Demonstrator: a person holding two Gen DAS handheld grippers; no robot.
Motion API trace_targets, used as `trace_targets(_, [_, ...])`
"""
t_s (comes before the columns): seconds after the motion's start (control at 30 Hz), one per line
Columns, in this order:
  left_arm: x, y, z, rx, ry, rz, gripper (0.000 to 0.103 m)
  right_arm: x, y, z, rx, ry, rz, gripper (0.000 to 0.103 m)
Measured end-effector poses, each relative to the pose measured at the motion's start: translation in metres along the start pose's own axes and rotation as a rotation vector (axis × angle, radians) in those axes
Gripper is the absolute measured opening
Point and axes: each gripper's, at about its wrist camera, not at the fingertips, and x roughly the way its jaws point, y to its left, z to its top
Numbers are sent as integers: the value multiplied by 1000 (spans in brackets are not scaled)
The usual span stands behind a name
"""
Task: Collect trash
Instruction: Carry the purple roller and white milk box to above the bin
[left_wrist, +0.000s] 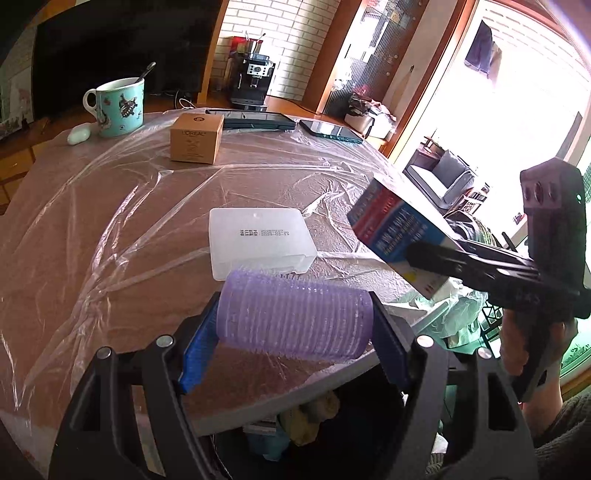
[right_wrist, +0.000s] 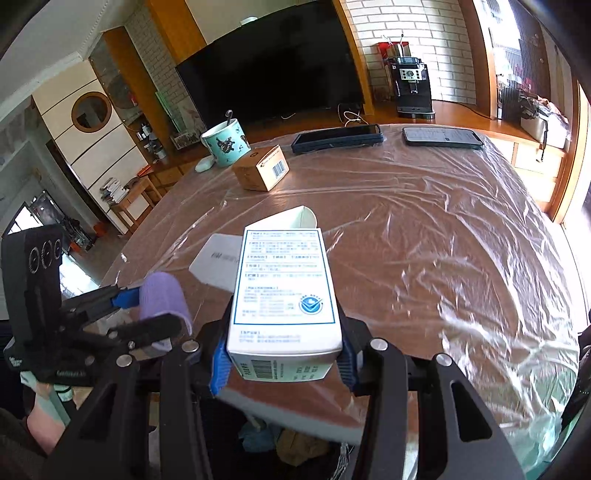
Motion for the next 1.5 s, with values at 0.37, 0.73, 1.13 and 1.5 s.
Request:
trace_targets(0.37, [-14, -5, -14, 12, 1, 27, 75, -26, 14, -23, -38, -13, 3, 46])
trace_targets(0.73, [-37, -13, -30, 30, -10, 25, 75, -42, 28, -44, -96, 6, 22, 46])
trace_targets(1.13, [-48, -24, -47, 55, 13, -11, 75, -57, 39, -67, -137, 30, 42, 46])
trace_targets(1.5, [-45, -35, -67, 102, 62, -8, 75, -60, 39, -90, -145, 75, 36, 46])
